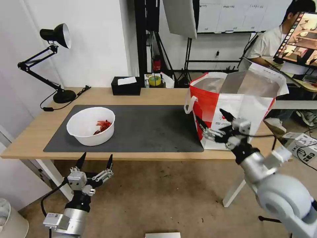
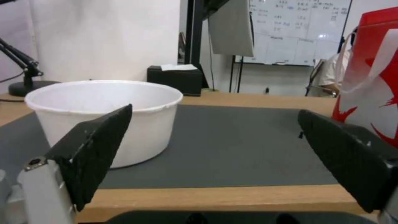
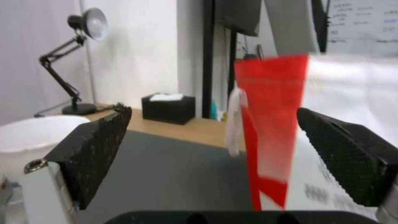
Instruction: Pick up the trash from the table and place it into the takeout bag.
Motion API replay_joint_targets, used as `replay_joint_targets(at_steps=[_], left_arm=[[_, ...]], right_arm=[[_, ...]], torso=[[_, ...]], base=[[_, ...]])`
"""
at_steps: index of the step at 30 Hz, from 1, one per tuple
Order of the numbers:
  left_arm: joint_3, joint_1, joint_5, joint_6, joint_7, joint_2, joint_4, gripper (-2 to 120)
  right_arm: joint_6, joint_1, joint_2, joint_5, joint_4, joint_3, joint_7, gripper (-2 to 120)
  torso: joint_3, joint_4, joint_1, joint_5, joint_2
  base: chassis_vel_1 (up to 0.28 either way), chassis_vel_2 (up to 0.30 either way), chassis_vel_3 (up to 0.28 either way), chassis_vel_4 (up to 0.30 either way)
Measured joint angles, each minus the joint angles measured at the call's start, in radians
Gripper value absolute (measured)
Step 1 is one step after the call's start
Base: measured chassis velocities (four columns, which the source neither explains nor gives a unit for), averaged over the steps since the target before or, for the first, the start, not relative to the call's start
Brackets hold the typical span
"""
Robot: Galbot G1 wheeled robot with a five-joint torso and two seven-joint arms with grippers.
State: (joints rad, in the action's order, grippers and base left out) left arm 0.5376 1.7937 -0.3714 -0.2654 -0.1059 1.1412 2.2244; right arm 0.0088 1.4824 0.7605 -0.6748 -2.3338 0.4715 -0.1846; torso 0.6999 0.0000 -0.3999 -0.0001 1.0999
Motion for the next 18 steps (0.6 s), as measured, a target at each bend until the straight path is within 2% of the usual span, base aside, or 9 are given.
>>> replay_joint_targets(at_steps=[1,2,5,6,9,18], left_arm=[[-0.004,-0.003,-0.001,-0.002,0.0,-0.004,-0.001,100],[-0.004,-0.003,-0.001,-0.002,0.0,-0.004,-0.001,100],[-0.013,-0.011,-0.006,-0.01,0.0,-0.013,-0.007,100],[-0.013,-0.011,-0.006,-0.01,0.0,-0.013,-0.007,100],[-0.017,-0.016,-0.011,-0.014,0.0,-0.022,-0.013,100],[-0.024,-0.034,-0.025,-0.015,0.0,-0.034,-0.025,100]], right_arm=[[0.011,0.053,0.033,0.036,-0.003,0.006,0.003,100],[0.011,0.053,0.033,0.036,-0.003,0.006,0.003,100],[0.053,0.171,0.123,0.14,0.005,0.009,0.019,100],[0.053,0.171,0.123,0.14,0.005,0.009,0.019,100],[0.097,0.225,0.188,0.222,0.03,0.003,0.035,100],[0.142,0.252,0.233,0.268,0.101,-0.012,0.062,100]], torso=[[0.0,-0.0001,0.0,0.0002,0.0],[0.0,-0.0001,0.0,0.0002,0.0],[0.0,-0.0002,0.0,0.0,0.0],[0.0,-0.0002,0.0,0.0,0.0],[0.0,-0.0002,0.0,0.0,0.0],[0.0,0.0,0.0,0.0001,0.0]], base=[[0.0,0.0,0.0,0.0],[0.0,0.0,0.0,0.0],[0.0,0.0,0.0,0.0],[0.0,0.0,0.0,0.0],[0.0,0.0,0.0,0.0],[0.0,0.0,0.0,0.0]])
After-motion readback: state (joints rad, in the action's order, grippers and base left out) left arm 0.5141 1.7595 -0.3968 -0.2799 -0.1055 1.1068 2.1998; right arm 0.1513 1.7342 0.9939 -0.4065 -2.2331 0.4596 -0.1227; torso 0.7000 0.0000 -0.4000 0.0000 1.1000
